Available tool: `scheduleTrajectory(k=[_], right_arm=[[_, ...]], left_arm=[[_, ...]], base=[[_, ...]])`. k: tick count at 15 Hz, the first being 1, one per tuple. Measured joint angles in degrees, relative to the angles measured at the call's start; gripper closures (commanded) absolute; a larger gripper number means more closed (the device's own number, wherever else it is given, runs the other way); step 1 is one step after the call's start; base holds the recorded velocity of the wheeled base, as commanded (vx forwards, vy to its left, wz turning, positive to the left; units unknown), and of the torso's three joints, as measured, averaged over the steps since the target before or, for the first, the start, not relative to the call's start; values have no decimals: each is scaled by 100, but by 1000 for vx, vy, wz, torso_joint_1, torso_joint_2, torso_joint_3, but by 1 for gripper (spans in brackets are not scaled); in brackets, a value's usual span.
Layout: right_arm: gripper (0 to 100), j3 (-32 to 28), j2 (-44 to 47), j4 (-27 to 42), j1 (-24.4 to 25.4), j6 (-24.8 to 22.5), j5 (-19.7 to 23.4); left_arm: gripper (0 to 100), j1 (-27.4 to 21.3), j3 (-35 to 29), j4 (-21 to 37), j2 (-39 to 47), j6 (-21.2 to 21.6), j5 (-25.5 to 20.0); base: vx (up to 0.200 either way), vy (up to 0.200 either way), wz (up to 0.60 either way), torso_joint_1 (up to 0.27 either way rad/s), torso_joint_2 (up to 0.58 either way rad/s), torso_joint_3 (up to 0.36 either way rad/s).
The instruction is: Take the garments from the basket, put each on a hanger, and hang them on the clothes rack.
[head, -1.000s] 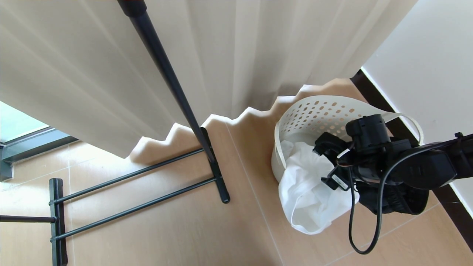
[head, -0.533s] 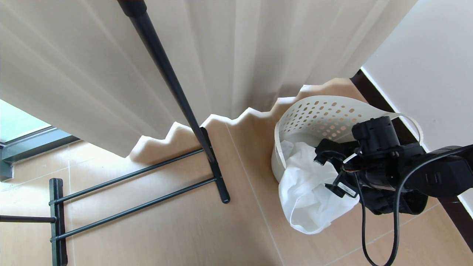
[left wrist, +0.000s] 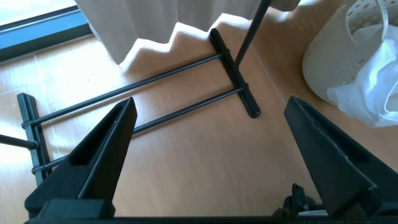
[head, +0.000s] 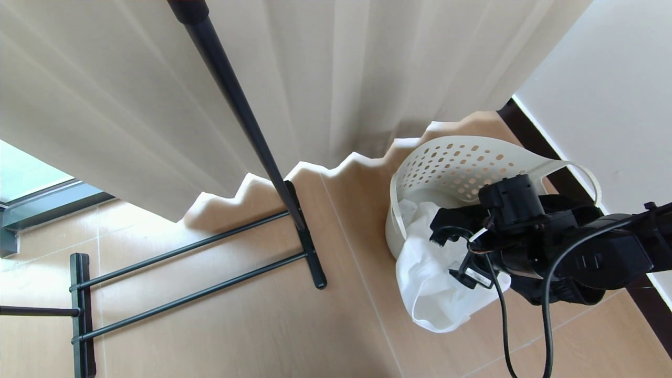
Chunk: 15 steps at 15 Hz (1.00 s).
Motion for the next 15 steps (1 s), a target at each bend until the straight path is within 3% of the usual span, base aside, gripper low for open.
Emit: scheduleTrajectory(k=[5, 15], right_arm=[[0, -279, 393, -22, 33, 7, -221], [0, -530, 673, -706, 23, 82, -627]], left_arm=[[0, 2, 0, 0, 0, 0, 0], [0, 5, 0, 0, 0, 0, 0]], base=[[0, 0, 0, 0, 0, 0], [0, 0, 0, 0, 0, 0]])
